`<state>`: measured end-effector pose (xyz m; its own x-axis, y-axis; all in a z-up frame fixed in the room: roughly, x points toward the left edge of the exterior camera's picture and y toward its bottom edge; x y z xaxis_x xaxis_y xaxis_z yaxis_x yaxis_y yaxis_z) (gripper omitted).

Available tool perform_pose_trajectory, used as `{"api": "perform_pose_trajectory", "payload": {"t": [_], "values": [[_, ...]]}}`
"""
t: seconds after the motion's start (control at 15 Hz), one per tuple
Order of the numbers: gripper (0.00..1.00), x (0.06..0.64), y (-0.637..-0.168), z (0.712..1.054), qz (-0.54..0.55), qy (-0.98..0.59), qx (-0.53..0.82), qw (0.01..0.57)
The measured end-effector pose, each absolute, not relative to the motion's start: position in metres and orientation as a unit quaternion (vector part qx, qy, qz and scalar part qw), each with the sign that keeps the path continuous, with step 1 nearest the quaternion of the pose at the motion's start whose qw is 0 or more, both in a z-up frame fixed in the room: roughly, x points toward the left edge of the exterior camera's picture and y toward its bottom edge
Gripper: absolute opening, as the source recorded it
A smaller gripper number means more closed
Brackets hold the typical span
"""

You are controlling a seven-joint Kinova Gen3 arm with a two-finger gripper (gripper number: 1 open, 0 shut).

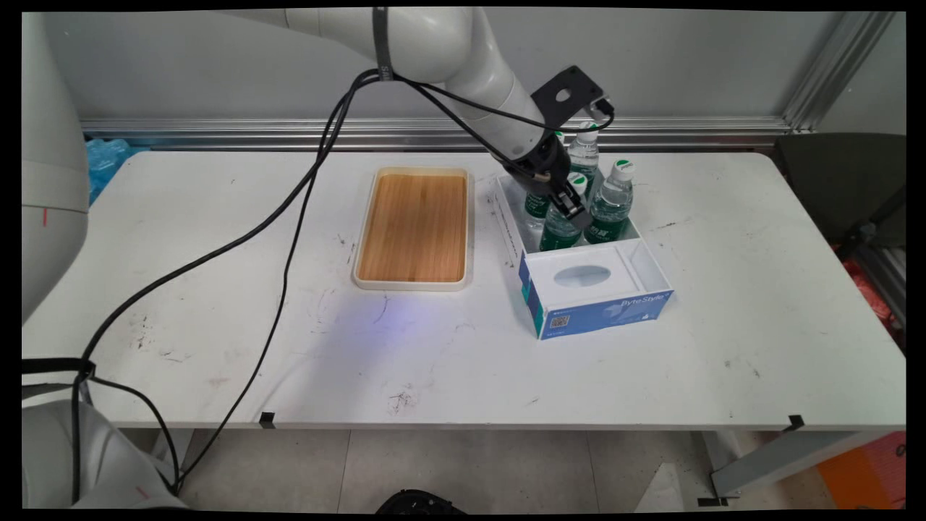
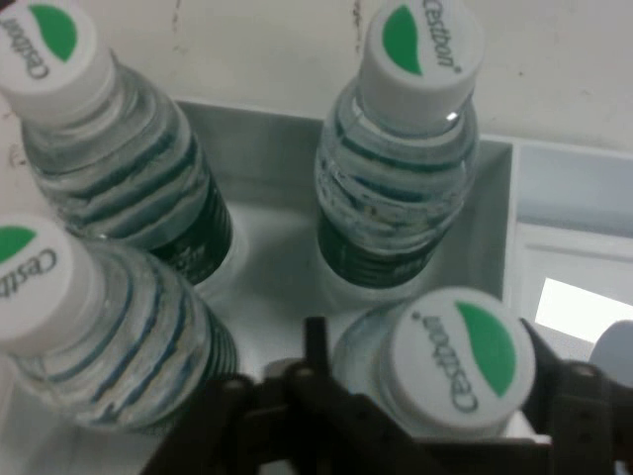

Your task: Pick up the green bottle from the white box, then place the picked object on the tray

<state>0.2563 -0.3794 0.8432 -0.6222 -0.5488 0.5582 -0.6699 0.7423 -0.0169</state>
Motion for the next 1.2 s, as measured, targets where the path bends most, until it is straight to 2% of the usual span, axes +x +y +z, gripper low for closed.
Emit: {"api": "perform_pose_trajectory", "payload": {"t": [0.53, 1.2], "values": [[0.00, 0.261, -0.376, 0.856, 0.112, -0.886, 0.353, 0.278], [0.00, 0.289, -0.350, 0.934, 0.126, -0.871, 0.363, 0.305]]}}
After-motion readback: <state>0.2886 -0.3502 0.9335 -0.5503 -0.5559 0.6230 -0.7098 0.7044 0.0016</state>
